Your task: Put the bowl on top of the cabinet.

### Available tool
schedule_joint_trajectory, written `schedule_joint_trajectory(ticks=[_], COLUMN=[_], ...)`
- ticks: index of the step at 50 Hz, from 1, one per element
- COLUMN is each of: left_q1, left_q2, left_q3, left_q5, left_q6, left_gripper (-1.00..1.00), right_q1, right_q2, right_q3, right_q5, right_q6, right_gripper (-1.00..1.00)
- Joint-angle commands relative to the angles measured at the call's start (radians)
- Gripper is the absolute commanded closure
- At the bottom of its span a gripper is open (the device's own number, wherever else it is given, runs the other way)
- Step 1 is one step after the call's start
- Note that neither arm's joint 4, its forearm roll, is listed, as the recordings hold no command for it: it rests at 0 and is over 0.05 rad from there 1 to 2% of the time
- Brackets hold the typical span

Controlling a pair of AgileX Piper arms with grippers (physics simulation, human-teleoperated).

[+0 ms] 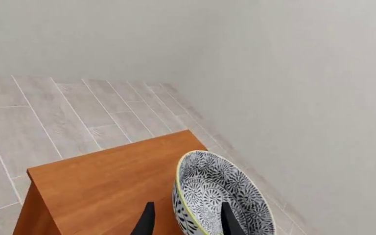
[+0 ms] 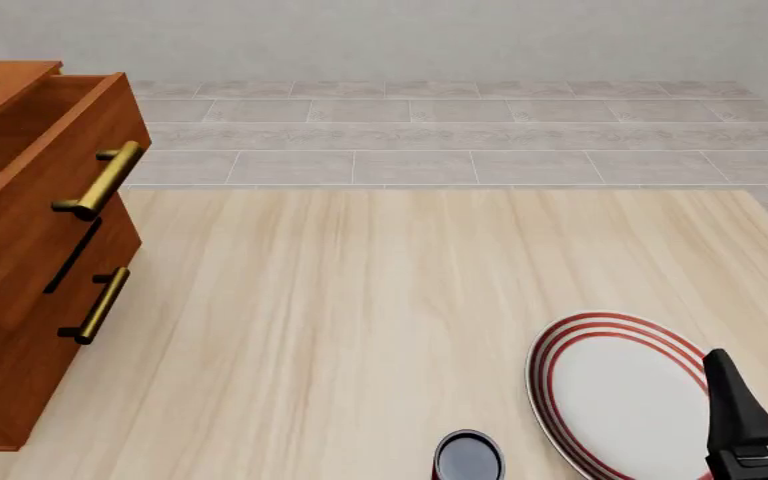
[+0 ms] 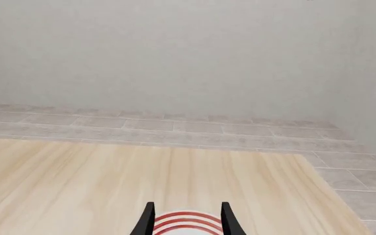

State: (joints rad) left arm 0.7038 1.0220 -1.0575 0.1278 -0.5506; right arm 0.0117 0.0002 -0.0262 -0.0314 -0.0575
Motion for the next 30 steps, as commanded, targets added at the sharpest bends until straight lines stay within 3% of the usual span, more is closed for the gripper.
schedule_joint_trajectory(ticks=[1,11,17,22,26,27,28,29,30], left_q1=[0.006,-0.007,-0.052,-0.066,-0.120,-0.142,-0.241,-0.241,-0.257], left_q2=[-0.032,-0.088,-0.127,-0.141,-0.148,-0.150,-0.129,-0.129,-0.107], left_q3=[-0.031,-0.072,-0.141,-0.175,-0.221,-0.245,-0.278,-0.279,-0.320], left_q5=[0.035,0.076,0.109,0.133,0.146,0.152,0.145,0.145,0.163], left_q6=[-0.019,-0.039,0.019,0.028,0.092,0.133,0.170,0.171,0.234], left_gripper=[-1.00,-1.00,-1.00,-1.00,-1.00,-1.00,-1.00,-1.00,-1.00], right_q1=[0.001,0.003,0.003,0.003,0.003,0.002,0.002,0.002,0.002], right_q2=[0.000,0.000,0.000,0.000,0.000,0.000,0.000,0.000,0.000], right_q3=[-0.002,-0.003,-0.004,-0.004,-0.005,-0.005,-0.006,-0.006,-0.006], right_q5=[-0.001,-0.004,-0.004,-0.004,-0.003,-0.003,-0.002,-0.002,-0.002], right_q6=[-0.004,-0.009,-0.011,-0.011,-0.010,-0.009,-0.009,-0.009,-0.009], right_gripper=[-1.00,-1.00,-1.00,-1.00,-1.00,-1.00,-1.00,-1.00,-1.00])
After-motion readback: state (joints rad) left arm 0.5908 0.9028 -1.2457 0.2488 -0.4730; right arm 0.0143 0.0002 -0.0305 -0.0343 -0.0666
